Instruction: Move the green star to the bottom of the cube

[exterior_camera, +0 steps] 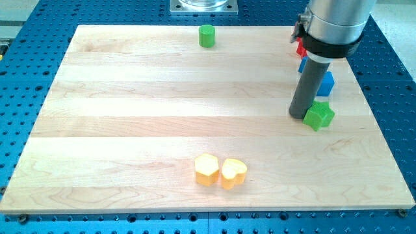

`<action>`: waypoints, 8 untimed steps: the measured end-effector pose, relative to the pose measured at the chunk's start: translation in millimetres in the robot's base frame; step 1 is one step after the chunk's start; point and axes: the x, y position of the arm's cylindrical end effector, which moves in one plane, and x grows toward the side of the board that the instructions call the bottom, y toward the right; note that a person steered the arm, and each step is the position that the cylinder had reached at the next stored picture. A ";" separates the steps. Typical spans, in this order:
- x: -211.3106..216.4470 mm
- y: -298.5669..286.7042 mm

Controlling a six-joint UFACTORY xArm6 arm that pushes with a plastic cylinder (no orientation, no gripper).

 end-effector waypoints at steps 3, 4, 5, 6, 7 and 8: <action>36.8 28.6; 29.4 45.6; 22.4 52.3; 30.0 53.6; 46.3 84.2; 25.5 115.6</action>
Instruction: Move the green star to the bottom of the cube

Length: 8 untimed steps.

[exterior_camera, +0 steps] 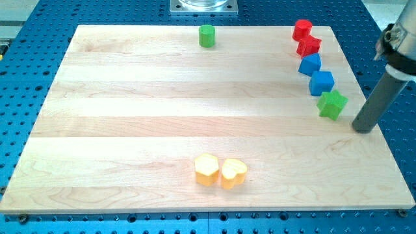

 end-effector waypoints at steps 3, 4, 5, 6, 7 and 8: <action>-19.5 -0.7; -20.2 -18.0; -20.2 -29.8; -19.0 -40.5; 7.3 -50.1; 54.4 -77.8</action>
